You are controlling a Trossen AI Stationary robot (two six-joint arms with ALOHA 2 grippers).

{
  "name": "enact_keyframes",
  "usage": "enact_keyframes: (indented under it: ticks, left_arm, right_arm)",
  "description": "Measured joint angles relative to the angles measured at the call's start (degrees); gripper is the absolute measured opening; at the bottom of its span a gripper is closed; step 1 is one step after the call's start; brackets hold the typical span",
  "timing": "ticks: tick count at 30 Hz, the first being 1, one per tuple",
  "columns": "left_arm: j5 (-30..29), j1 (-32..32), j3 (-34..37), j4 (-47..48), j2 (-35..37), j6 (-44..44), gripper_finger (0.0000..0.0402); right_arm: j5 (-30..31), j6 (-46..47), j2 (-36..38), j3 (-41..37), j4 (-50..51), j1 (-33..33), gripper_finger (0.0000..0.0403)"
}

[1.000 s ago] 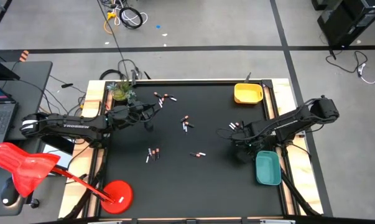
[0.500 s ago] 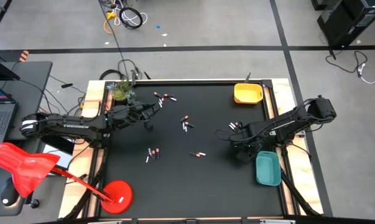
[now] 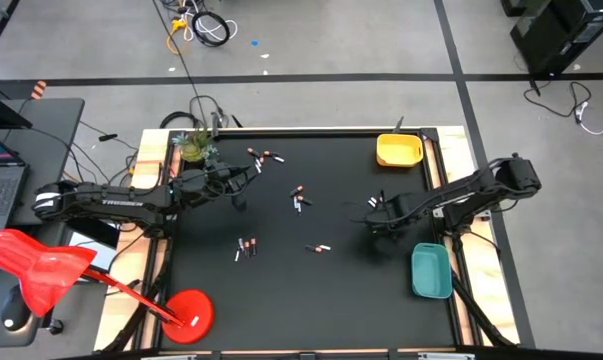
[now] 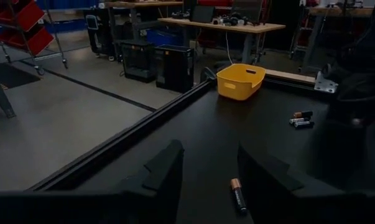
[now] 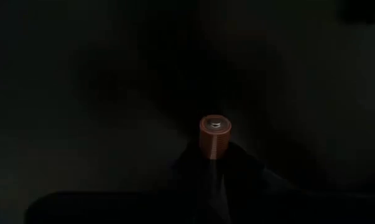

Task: Sort batteries
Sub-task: Put the black battery into the yellow bin

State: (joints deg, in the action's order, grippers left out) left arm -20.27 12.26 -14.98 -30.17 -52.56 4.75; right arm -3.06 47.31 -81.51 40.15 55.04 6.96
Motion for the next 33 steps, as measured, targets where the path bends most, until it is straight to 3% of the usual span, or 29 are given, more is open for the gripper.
enact_keyframes:
  ticks: [9, 17, 20, 23, 29, 33]
  left_arm:
    - [0.41, -0.01, 0.00, -0.02, 0.00, 0.31, 0.0156]
    - [1.06, -0.01, 0.00, 0.02, 0.00, 1.55, 0.0156]
    - [1.07, -0.01, 0.00, -0.34, 0.00, 1.93, 0.0156]
    - [1.07, -0.01, 0.00, -0.57, 0.00, 2.61, 0.0156]
    - [1.07, -0.01, 0.00, -0.88, 0.00, 3.02, 0.0156]
    - [1.07, -0.01, 0.00, -0.86, 0.00, 3.02, 0.0156]
  right_arm:
    - [2.36, -1.99, 4.89, 4.90, 1.21, 0.02, 0.0048]
    - [21.39, -4.18, 14.02, 8.78, 1.44, -4.22, 0.0048]
    - [26.71, -8.78, 15.61, 8.84, 1.53, -9.57, 0.0048]
    - [27.58, -16.43, 15.56, 8.84, -0.93, -16.84, 0.0048]
    - [22.44, -32.75, 13.51, 8.82, -11.72, -34.82, 0.0048]
    - [18.58, -38.50, 10.87, 8.82, -17.68, -45.92, 0.0048]
